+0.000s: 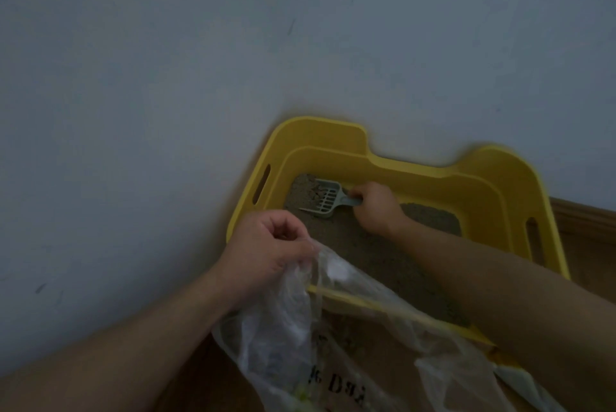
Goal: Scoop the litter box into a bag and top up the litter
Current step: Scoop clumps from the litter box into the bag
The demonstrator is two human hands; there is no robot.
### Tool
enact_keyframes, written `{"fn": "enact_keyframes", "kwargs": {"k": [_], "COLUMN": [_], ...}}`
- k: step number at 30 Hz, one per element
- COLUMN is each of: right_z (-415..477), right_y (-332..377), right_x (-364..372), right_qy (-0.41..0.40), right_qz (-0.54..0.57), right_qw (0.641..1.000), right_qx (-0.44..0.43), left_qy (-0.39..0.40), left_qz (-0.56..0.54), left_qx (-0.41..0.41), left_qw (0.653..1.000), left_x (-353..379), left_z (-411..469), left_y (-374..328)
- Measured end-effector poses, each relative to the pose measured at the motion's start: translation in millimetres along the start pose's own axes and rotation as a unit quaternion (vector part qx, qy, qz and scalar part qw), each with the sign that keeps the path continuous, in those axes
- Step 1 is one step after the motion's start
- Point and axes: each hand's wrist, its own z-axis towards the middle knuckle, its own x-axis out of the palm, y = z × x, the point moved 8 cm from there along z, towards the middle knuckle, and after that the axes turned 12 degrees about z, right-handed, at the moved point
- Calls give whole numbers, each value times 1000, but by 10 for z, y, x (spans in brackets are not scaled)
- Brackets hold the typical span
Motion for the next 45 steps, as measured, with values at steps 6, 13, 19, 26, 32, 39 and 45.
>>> {"fn": "enact_keyframes", "kwargs": {"k": [6,13,19,26,32,39,45], "right_z": [-10,-34,-144,-392,-597,-847,-1121], "right_y": [13,55,68,18,76,88,164], "right_x": [-10,-67,-135,-302,-568,-784,-961], "right_qy": [-13,-28,-25,-22,-38,-32,-38], "right_qz": [-11,2,28,2,-6,-26,-25], "right_qw": [1000,998,998,999,998,998,997], "right_qx": [-25,-48,-53,-45,-52,-43,-61], "left_qy": [2,1,-7,-2,2,-12,-13], "left_qz": [14,22,26,39,42,46,70], "left_qx": [1,-5,-6,2,0,-3,-14], "left_qw": [1000,1000,1000,999,999,999,997], "left_x": [-27,-49,-62,-62,-74,-139,-142], "left_z": [-8,-4,-4,-44,-115,-152,-143], "left_y": [26,24,16,-15,-46,2,63]}}
